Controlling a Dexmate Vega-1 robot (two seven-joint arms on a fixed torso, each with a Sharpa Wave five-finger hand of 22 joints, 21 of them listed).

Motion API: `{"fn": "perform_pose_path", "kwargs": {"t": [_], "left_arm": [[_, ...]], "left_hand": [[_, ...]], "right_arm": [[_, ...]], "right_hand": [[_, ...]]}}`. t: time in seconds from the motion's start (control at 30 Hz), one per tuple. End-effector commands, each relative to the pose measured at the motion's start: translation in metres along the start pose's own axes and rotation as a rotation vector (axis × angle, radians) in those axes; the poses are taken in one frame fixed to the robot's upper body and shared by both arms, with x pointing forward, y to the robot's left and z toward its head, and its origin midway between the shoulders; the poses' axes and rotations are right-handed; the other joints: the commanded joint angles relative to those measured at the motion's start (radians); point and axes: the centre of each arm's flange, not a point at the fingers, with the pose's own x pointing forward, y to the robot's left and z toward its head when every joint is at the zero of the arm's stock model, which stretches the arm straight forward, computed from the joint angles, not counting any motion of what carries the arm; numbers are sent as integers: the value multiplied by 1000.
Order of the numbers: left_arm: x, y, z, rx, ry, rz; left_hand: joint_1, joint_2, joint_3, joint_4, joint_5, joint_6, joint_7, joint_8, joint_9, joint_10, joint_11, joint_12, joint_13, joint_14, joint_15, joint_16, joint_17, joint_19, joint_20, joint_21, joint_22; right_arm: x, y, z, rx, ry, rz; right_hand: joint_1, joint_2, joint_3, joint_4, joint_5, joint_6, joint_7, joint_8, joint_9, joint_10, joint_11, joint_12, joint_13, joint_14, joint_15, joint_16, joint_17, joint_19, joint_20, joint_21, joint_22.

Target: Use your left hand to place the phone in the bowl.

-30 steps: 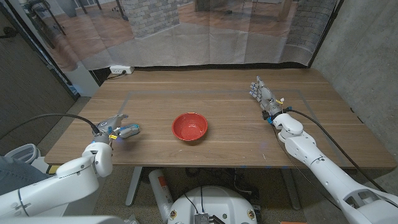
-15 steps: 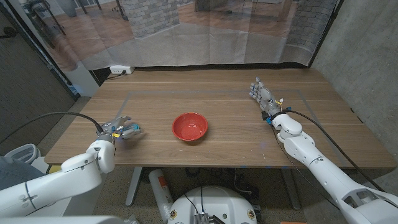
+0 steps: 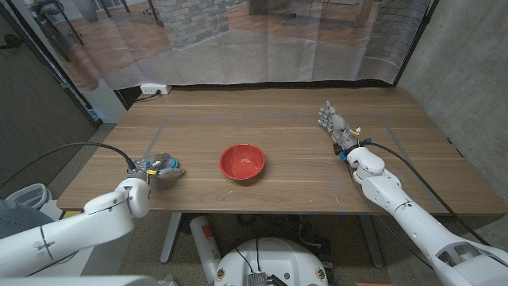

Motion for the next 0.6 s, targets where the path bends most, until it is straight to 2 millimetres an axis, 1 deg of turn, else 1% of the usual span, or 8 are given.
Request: {"fn": "perform_pose_path", "kwargs": {"t": [0.03, 0.23, 0.33, 0.4, 0.47, 0.5, 0.57, 0.6], "left_arm": [[3, -8, -1, 3, 28, -52], [2, -8, 3, 20, 32, -55], [2, -8, 4, 21, 39, -56], [2, -9, 6, 26, 43, -57], [2, -9, 7, 32, 50, -51], [2, -9, 8, 33, 54, -49], [1, -9, 8, 37, 55, -53], [1, -9, 9, 38, 57, -48]], "left_hand": [[45, 16, 15, -16, -15, 5, 11, -2, 5, 19, -4, 3, 6, 37, -6, 11, 4, 52, 2, 18, 4], [97, 43, 36, -33, -36, 24, 12, 3, 6, 39, -9, 8, 8, 82, -12, 21, 7, 118, -1, 35, 6], [150, 61, 56, -51, -56, 49, 9, 9, 7, 61, -17, 14, 10, 114, -23, 27, 11, 181, -3, 52, 6], [194, 80, 76, -61, -78, 81, 5, 19, 8, 84, -30, 21, 14, 148, -38, 34, 16, 226, -3, 63, 5], [222, 91, 88, -66, -95, 101, 3, 24, 10, 93, -31, 24, 17, 171, -43, 40, 21, 264, -10, 74, 5], [253, 103, 103, -69, -117, 126, 4, 31, 11, 109, -41, 29, 21, 196, -49, 48, 28, 294, -14, 81, 5], [310, 130, 133, -72, -161, 176, -5, 46, 15, 138, -48, 39, 29, 244, -69, 63, 45, 351, -54, 97, 6], [325, 137, 142, -72, -175, 202, -8, 55, 16, 150, -51, 44, 31, 261, -74, 69, 50, 363, -66, 100, 6]], "right_arm": [[3, 3, -2, 1, 5, 6], [4, 2, -4, 2, 4, 8], [4, 1, -4, 1, 2, 7], [3, 0, -5, 1, 2, 7], [2, -1, -5, 1, 1, 8], [1, -1, -6, 1, 2, 8], [0, -2, -7, 1, 3, 6], [0, -3, -9, 6, 4, 7]], "right_hand": [[1, 10, -2, -4, -2, 6, -6, -2, 5, -2, 2, -3, 2, 6, 2, 3, 5, 14, 0, -3, 3], [1, 10, -3, -5, -2, 5, -7, -2, 5, -2, 3, -3, 2, 5, 3, 2, 5, 15, 0, -4, 3], [1, 11, -3, -5, -2, 5, -7, -2, 5, -2, 3, -3, 2, 6, 3, 3, 5, 15, 0, -5, 3], [1, 11, -3, -5, -2, 6, -6, -2, 5, -5, 2, -4, 2, 6, 3, 3, 5, 16, 0, -6, 3], [1, 11, -3, -6, -2, 5, -6, -2, 5, -4, 2, -4, 2, 6, 2, 2, 5, 16, 0, -6, 3], [1, 11, -3, -6, -2, 6, -6, -2, 5, -4, 2, -4, 2, 6, 2, 3, 5, 16, 0, -6, 3], [1, 11, -4, -6, -2, 5, -6, -2, 5, -3, 1, -3, 2, 6, 2, 3, 5, 17, -1, -7, 3], [1, 11, -4, -6, -2, 6, -6, -2, 5, -3, 2, -3, 2, 6, 2, 3, 5, 17, 0, -7, 3]]}}
